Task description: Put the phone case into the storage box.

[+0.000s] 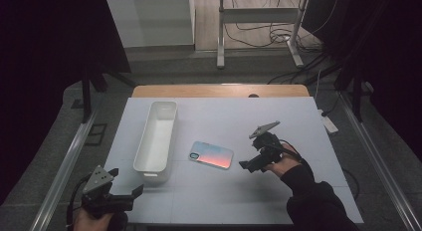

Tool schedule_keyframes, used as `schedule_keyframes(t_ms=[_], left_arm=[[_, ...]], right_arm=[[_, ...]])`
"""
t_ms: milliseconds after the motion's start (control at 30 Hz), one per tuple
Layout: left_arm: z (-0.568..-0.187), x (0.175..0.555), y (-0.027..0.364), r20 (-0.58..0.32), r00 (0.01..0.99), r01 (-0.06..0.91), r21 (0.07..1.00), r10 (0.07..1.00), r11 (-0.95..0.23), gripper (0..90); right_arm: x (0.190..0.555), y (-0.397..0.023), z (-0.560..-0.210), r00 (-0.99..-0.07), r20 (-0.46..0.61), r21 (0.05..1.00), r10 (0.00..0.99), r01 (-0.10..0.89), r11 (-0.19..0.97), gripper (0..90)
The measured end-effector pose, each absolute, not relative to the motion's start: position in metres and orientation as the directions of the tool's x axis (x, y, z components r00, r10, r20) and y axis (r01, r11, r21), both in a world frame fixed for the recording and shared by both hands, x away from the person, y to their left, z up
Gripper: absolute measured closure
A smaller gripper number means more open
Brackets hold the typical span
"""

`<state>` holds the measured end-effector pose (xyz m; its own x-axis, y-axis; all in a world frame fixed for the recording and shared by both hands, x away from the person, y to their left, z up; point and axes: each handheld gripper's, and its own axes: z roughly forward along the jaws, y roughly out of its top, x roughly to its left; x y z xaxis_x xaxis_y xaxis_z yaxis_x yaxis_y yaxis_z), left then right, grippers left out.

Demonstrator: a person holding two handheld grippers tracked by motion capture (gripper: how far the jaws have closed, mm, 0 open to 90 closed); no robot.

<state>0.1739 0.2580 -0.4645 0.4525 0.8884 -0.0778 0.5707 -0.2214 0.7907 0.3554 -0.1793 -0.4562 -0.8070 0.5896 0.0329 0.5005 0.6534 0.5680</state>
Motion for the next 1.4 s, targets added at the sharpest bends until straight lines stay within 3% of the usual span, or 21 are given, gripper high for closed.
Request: schedule_keyframes(t_ms=[1400], left_arm=[[-0.465,0.174,0.259,-0.082,0.454,0.572,0.79,0.887,-0.22,1.2]], right_arm=[[0.383,-0.116,-0.472,-0.852,0.02,0.512,0.523,0.458,0.727,0.0]])
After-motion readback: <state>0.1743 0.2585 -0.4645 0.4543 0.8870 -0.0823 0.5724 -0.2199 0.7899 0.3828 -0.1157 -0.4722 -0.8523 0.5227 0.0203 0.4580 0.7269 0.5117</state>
